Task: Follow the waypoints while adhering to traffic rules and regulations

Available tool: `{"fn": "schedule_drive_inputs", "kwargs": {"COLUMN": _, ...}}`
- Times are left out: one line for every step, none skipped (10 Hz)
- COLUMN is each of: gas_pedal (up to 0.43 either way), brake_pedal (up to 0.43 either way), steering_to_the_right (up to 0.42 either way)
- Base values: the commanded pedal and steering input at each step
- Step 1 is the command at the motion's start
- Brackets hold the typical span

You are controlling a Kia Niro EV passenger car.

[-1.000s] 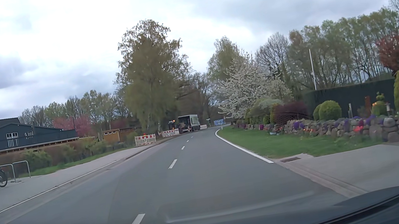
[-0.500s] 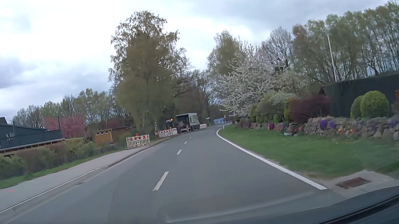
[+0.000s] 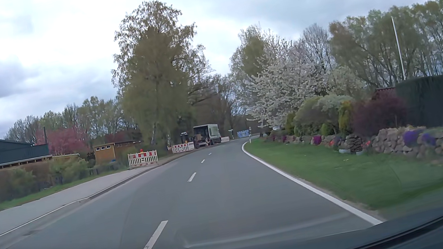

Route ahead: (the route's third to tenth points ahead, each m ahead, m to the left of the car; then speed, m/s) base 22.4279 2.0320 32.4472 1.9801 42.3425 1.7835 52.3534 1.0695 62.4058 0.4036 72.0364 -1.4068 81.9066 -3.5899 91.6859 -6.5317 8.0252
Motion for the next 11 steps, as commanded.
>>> {"fn": "schedule_drive_inputs", "kwargs": {"gas_pedal": 0.067, "brake_pedal": 0.0, "steering_to_the_right": -0.001}}
{"fn": "schedule_drive_inputs", "kwargs": {"gas_pedal": 0.067, "brake_pedal": 0.0, "steering_to_the_right": -0.001}}
{"fn": "schedule_drive_inputs", "kwargs": {"gas_pedal": 0.067, "brake_pedal": 0.0, "steering_to_the_right": -0.001}}
{"fn": "schedule_drive_inputs", "kwargs": {"gas_pedal": 0.067, "brake_pedal": 0.0, "steering_to_the_right": -0.001}}
{"fn": "schedule_drive_inputs", "kwargs": {"gas_pedal": 0.067, "brake_pedal": 0.0, "steering_to_the_right": -0.001}}
{"fn": "schedule_drive_inputs", "kwargs": {"gas_pedal": 0.067, "brake_pedal": 0.0, "steering_to_the_right": -0.001}}
{"fn": "schedule_drive_inputs", "kwargs": {"gas_pedal": 0.067, "brake_pedal": 0.0, "steering_to_the_right": -0.001}}
{"fn": "schedule_drive_inputs", "kwargs": {"gas_pedal": 0.067, "brake_pedal": 0.0, "steering_to_the_right": -0.001}}
{"fn": "schedule_drive_inputs", "kwargs": {"gas_pedal": 0.067, "brake_pedal": 0.0, "steering_to_the_right": -0.001}}
{"fn": "schedule_drive_inputs", "kwargs": {"gas_pedal": 0.067, "brake_pedal": 0.0, "steering_to_the_right": -0.001}}
{"fn": "schedule_drive_inputs", "kwargs": {"gas_pedal": 0.067, "brake_pedal": 0.0, "steering_to_the_right": -0.001}}
